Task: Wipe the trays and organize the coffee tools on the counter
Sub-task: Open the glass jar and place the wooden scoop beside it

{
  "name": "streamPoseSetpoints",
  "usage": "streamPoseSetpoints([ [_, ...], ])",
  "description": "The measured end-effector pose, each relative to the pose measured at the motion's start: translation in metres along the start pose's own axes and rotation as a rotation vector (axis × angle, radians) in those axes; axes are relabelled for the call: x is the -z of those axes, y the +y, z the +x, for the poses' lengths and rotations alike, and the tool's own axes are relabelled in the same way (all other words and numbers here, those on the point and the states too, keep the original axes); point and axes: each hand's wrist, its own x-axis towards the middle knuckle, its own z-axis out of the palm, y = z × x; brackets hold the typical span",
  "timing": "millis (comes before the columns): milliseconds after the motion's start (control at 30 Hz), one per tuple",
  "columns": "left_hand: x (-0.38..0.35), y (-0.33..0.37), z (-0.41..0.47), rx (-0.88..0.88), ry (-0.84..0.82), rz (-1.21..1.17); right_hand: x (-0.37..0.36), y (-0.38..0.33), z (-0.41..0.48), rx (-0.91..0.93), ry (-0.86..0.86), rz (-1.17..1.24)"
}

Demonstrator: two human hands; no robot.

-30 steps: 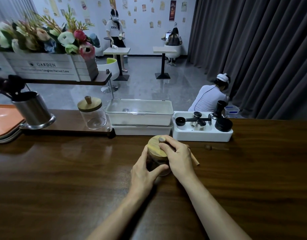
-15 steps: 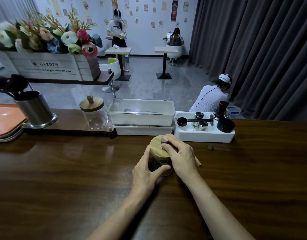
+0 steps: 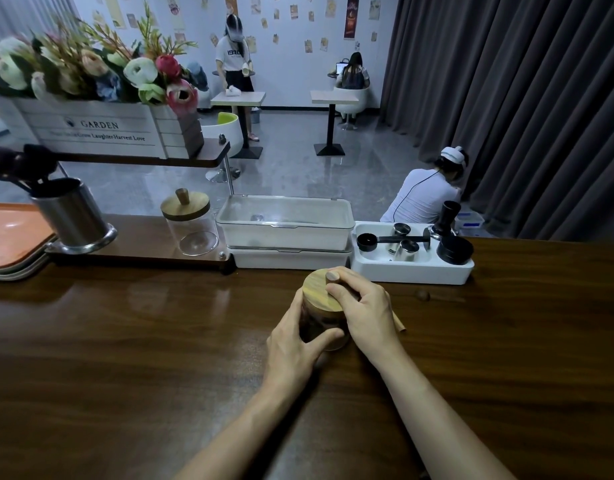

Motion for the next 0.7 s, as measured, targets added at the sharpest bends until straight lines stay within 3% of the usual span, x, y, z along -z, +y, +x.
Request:
streamPoseSetpoints([
  [700,0.001,0.0029,-0.0007,-0.012,0.008,0.024,0.0017,0.001,-0.0005,0.178,-0.027,-0.161],
])
